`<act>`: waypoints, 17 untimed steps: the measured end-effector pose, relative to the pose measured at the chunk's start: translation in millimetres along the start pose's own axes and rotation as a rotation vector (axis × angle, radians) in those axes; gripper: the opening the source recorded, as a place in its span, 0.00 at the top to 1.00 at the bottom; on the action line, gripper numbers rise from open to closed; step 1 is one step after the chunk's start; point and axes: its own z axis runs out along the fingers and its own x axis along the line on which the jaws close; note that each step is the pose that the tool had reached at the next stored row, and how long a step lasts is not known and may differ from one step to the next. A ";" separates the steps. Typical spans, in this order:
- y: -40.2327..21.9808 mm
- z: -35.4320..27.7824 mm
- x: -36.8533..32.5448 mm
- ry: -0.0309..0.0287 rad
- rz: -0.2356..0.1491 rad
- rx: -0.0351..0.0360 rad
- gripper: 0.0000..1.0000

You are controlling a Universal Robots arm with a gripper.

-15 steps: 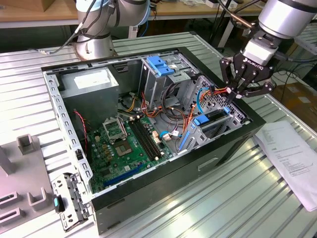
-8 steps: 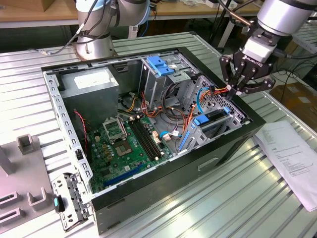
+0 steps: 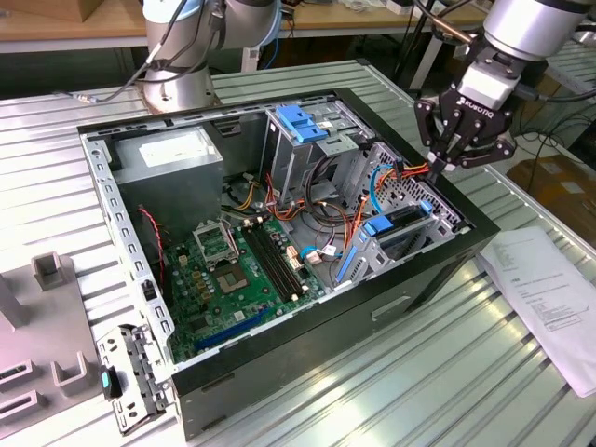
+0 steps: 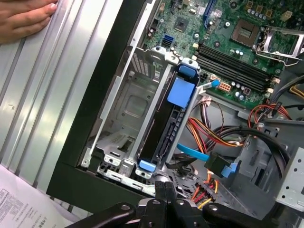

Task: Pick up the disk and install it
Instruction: 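Insert the first disk wire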

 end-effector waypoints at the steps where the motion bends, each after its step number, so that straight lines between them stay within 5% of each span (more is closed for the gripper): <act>1: -1.5 0.1 -0.5 -0.0001 -0.002 0.0001 0.89; 13: -18.9 0.0 -7.4 -0.0002 -0.042 0.0005 0.89; 17: -23.6 0.0 -10.7 -0.0003 -0.075 0.0009 0.76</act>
